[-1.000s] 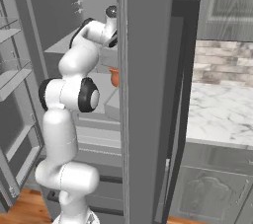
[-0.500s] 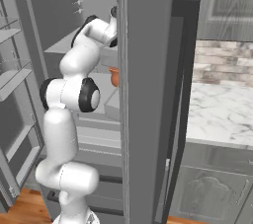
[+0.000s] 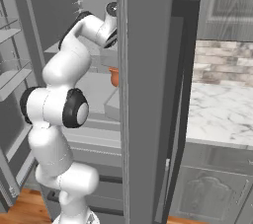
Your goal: Take the fish out of the fridge, briefly rinse it in the sink, and place it on the tray next to the sink.
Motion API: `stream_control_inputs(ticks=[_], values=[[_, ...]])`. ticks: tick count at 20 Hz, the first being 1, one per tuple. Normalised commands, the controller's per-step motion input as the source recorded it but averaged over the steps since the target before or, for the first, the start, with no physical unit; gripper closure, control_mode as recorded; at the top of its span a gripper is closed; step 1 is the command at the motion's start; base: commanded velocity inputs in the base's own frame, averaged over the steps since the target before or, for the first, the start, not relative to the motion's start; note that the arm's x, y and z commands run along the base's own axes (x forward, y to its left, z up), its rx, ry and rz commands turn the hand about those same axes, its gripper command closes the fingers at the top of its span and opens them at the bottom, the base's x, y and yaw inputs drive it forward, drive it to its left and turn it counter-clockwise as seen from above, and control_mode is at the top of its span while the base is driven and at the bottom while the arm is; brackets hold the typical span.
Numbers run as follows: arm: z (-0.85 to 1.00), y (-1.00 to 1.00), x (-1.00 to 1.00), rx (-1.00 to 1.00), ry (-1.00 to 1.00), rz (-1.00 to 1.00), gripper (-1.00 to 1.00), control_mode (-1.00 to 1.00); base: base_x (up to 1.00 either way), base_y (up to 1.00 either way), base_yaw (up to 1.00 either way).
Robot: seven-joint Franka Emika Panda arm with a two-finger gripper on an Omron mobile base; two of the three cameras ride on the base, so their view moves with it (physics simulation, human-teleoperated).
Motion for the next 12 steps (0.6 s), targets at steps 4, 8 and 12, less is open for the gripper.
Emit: stream_control_inputs(ticks=[4,8,12], values=[[0.00,0.20,-1.00,-0.02,-0.36,0.00,1.00,-1.00,0.00,0.00,0.00],[0.33,0.31,-1.00,0.00,-0.23,0.00,1.00,-1.00,0.00,0.00,0.00],[0.62,0.33,-1.00,0.00,-0.04,0.00,1.00,-1.00,0.00,0.00,0.00]])
